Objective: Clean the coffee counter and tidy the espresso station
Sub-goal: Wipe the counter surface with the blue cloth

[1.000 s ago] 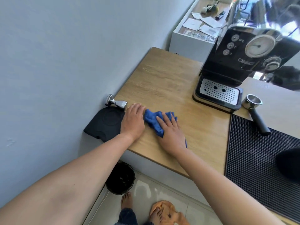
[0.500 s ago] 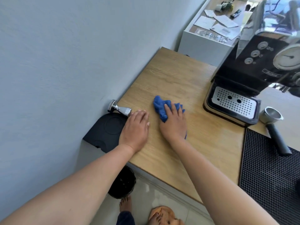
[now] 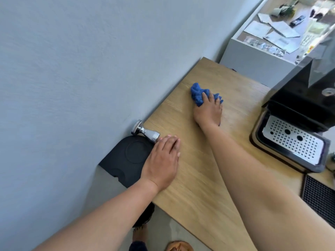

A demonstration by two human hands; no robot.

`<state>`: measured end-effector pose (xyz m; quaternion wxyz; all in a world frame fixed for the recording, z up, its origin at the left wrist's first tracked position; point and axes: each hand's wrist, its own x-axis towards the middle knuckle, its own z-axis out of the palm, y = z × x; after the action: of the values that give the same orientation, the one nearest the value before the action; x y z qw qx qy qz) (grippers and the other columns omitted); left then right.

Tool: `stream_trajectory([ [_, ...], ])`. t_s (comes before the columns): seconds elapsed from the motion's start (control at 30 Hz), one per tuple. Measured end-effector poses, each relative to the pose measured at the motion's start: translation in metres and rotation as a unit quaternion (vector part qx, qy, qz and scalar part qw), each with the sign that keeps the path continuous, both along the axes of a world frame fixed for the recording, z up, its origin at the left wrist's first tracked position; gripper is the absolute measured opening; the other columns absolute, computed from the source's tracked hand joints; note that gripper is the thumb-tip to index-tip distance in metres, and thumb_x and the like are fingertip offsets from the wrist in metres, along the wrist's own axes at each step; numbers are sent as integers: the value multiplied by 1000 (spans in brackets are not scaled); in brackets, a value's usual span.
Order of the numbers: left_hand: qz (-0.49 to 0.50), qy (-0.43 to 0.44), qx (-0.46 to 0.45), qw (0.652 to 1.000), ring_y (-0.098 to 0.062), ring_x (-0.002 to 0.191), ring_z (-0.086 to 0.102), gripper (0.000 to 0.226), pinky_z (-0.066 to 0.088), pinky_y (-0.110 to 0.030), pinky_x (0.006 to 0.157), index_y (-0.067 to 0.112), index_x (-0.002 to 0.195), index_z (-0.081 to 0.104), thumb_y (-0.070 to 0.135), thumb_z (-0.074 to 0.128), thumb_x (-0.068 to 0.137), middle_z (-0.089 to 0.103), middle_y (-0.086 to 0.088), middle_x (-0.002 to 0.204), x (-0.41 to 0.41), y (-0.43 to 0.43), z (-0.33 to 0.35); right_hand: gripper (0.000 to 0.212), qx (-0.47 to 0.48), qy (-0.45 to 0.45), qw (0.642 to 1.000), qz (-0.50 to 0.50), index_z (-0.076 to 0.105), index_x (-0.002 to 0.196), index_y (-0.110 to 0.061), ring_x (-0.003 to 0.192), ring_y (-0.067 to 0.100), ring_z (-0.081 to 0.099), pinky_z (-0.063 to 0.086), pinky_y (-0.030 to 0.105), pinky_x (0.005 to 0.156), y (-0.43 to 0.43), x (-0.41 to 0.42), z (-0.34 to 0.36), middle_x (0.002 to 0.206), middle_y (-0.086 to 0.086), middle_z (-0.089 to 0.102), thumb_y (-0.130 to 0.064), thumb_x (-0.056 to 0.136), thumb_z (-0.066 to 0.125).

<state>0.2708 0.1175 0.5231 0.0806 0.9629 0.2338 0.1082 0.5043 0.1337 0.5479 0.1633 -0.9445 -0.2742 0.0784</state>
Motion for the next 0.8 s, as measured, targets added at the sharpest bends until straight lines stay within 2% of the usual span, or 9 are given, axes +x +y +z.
stream_trajectory([
  [0.13,2,-4,-1,1000,-24,138,43,49,25,-39,118,8,142,52,26,34,99,52,-7,143,0,1,-1,57,12,3,980,199,37,148,-28,150,25,8,3,40,122,29,-16,0,160,-5,23,-23,92,47],
  [0.27,8,-4,1,1000,-24,137,44,49,25,-38,117,8,141,52,26,37,98,53,-6,141,2,1,-1,66,19,43,922,385,45,142,-37,149,18,10,8,39,121,-8,-23,4,157,-13,28,-7,83,49],
  [0.33,11,-3,2,1000,-24,136,45,49,29,-39,117,9,141,52,26,38,98,54,-6,141,2,1,-2,74,22,62,898,434,47,139,-38,149,15,11,12,37,119,-38,-15,3,156,-17,28,-3,75,47],
  [0.37,12,-4,4,1000,-24,136,45,49,30,-39,117,9,141,53,26,37,98,54,-6,141,2,1,-3,76,25,64,896,438,48,138,-38,148,14,12,14,37,118,-52,-8,2,156,-18,28,-2,72,46],
  [0.43,11,-13,10,1000,-24,135,47,49,30,-37,117,10,139,55,26,35,98,55,-6,140,3,-1,-3,74,35,43,918,393,48,137,-39,147,14,17,19,41,118,-65,15,-4,155,-17,30,-1,73,49],
  [0.53,11,-26,23,999,-24,134,49,49,26,-36,115,10,138,56,27,34,98,57,-5,139,3,-1,-2,62,50,6,974,221,46,138,-37,148,23,18,15,43,121,-40,37,-5,156,-11,31,-7,84,52],
  [0.6,9,-32,28,999,-23,134,49,49,25,-36,115,10,138,56,27,33,98,57,-5,139,3,-1,-3,59,29,5,989,145,43,143,-32,149,27,13,11,41,121,-10,34,1,158,-7,28,-11,88,48],
  [0.67,5,-39,28,999,-24,134,49,48,25,-36,114,10,138,56,26,35,98,57,-5,139,3,-1,-4,60,19,4,989,145,41,145,-30,149,28,12,10,40,121,18,24,2,159,-5,27,-13,88,46],
  [0.8,-22,-68,7,997,-24,124,54,38,36,-39,110,16,132,60,24,46,97,60,-3,128,2,2,-4,62,27,5,963,267,46,141,-34,146,26,20,17,44,119,30,-5,-3,156,-8,33,-11,83,48],
])
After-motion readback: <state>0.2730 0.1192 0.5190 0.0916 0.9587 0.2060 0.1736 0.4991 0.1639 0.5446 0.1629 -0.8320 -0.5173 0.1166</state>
